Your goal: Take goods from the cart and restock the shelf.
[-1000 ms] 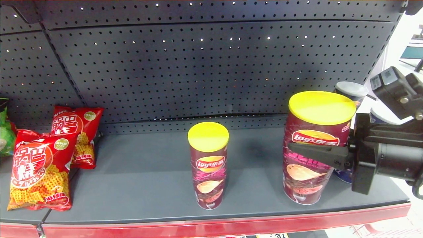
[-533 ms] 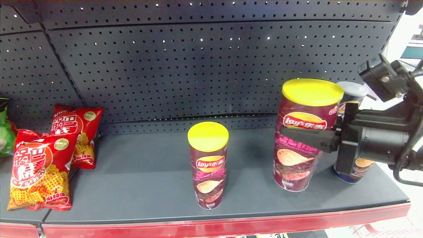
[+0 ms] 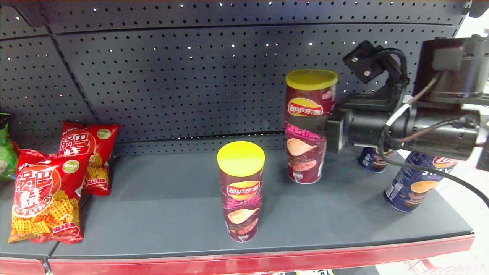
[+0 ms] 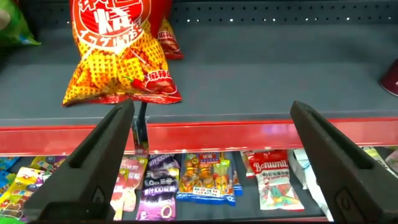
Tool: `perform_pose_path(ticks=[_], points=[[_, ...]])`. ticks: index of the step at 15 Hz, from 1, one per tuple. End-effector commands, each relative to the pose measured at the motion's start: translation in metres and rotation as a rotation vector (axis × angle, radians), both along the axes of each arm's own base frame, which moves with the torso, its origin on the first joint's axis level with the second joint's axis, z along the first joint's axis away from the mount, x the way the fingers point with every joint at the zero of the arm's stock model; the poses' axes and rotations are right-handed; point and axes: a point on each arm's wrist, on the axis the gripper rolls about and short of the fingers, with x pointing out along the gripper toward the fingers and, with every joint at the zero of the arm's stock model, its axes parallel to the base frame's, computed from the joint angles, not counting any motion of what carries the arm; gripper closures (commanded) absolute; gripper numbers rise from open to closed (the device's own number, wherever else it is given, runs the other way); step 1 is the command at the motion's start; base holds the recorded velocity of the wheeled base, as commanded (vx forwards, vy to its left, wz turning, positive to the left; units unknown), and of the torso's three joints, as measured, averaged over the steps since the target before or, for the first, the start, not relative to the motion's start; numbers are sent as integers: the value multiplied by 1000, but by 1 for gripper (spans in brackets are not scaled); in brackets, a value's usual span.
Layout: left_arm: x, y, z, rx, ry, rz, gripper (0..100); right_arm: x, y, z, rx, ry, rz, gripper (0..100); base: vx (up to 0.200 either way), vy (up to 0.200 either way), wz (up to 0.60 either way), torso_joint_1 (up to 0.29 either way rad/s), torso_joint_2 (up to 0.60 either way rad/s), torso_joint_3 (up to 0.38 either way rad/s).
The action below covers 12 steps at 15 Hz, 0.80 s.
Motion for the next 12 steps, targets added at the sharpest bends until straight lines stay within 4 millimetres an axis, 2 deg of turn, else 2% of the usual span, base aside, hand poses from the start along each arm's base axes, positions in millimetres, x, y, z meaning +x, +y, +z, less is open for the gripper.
perform_pose_path(ticks=[1,4,7,8,10,12], points=[[0,0,0,0,3,2,0,41,25,-17,-8,11,-9,100,0,0,0,0,0,0],[0,0,0,0,3,1,0,64,41,-39,-14,33,32,100,0,0,0,0,0,0],[0,0,0,0,3,1,0,82,46,-62,-39,49,168,100,0,0,0,0,0,0],[0,0,0,0,3,1,0,97,52,-63,-24,23,228,100,0,0,0,0,0,0],[0,0,0,0,3,1,0,101,66,-57,19,21,334,100,0,0,0,0,0,0],[0,0,0,0,2,1,0,112,73,-66,33,43,368,100,0,0,0,0,0,0]])
